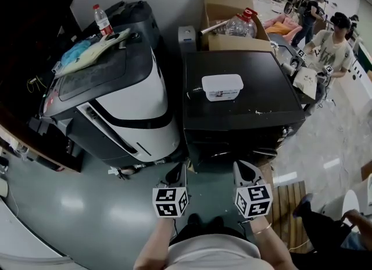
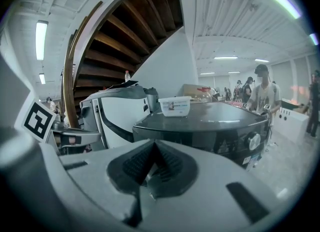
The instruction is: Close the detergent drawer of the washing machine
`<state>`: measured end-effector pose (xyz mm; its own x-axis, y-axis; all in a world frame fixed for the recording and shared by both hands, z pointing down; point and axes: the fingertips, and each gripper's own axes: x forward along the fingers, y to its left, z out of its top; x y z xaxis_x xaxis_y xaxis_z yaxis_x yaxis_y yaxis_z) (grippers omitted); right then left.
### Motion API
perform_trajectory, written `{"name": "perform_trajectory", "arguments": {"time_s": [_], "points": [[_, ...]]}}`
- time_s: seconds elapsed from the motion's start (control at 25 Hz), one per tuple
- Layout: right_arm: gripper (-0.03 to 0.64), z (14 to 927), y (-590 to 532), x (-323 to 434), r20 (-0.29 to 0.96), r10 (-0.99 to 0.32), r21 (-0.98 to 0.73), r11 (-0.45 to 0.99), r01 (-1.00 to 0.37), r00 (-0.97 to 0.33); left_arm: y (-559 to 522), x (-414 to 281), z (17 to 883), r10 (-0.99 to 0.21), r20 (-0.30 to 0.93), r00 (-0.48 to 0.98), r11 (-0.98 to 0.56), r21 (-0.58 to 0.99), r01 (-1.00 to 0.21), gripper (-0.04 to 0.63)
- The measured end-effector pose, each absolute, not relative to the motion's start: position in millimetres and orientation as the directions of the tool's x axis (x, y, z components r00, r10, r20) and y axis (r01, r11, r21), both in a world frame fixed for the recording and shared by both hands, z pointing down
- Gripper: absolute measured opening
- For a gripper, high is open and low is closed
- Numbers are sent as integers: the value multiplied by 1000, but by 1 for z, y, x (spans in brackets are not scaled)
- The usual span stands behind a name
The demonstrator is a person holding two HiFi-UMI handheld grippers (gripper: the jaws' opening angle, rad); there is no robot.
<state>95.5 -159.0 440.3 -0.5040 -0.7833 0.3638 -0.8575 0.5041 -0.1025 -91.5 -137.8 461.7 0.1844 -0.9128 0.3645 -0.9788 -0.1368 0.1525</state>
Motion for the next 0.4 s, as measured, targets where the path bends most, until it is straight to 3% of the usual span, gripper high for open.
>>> {"name": "perform_trajectory", "arguments": {"time_s": [0.4], "points": [[2, 442, -152, 93, 368, -777, -106, 511, -853, -511, -129, -91, 464, -909, 376, 180, -131, 152, -980, 6]]}}
